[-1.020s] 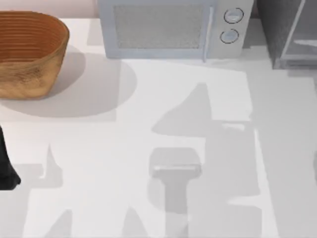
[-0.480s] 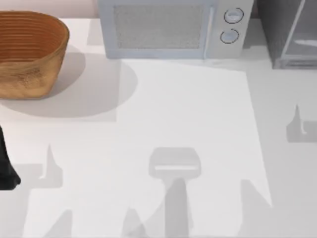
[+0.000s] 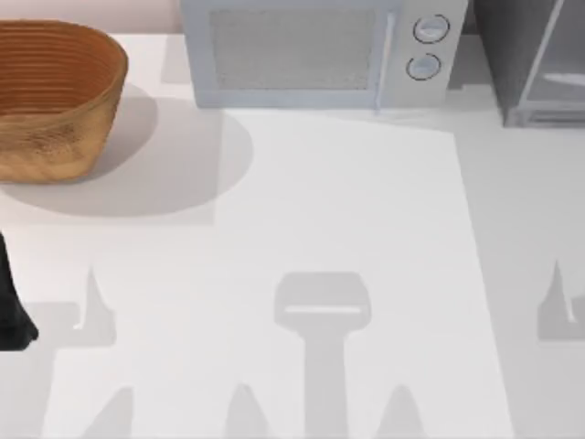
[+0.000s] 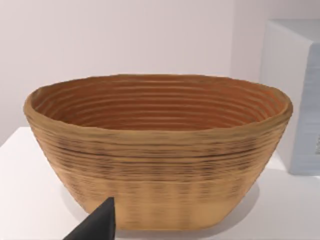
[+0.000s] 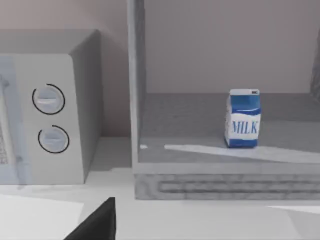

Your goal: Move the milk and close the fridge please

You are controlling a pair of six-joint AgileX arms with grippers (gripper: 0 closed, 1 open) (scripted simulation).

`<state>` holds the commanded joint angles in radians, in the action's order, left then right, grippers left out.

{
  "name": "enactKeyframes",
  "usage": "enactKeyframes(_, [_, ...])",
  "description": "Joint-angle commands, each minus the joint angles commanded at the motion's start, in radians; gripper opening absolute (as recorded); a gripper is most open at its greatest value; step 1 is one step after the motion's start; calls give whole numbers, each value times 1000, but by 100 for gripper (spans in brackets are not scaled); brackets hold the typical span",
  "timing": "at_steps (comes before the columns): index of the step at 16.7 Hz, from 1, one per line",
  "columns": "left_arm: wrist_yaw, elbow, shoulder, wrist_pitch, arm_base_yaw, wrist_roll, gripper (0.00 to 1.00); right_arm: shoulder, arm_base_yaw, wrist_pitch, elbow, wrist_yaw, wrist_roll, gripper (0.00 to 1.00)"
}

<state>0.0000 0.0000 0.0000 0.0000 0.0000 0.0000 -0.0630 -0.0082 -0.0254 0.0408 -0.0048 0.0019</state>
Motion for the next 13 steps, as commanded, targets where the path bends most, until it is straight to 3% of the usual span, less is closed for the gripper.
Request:
enactKeyframes(9, [0, 0, 0, 0, 0, 0, 100, 60, 5, 25, -38, 4, -2, 100])
enactKeyframes(13, [0, 0, 0, 0, 0, 0, 100, 131, 0, 133, 21, 11, -1, 100])
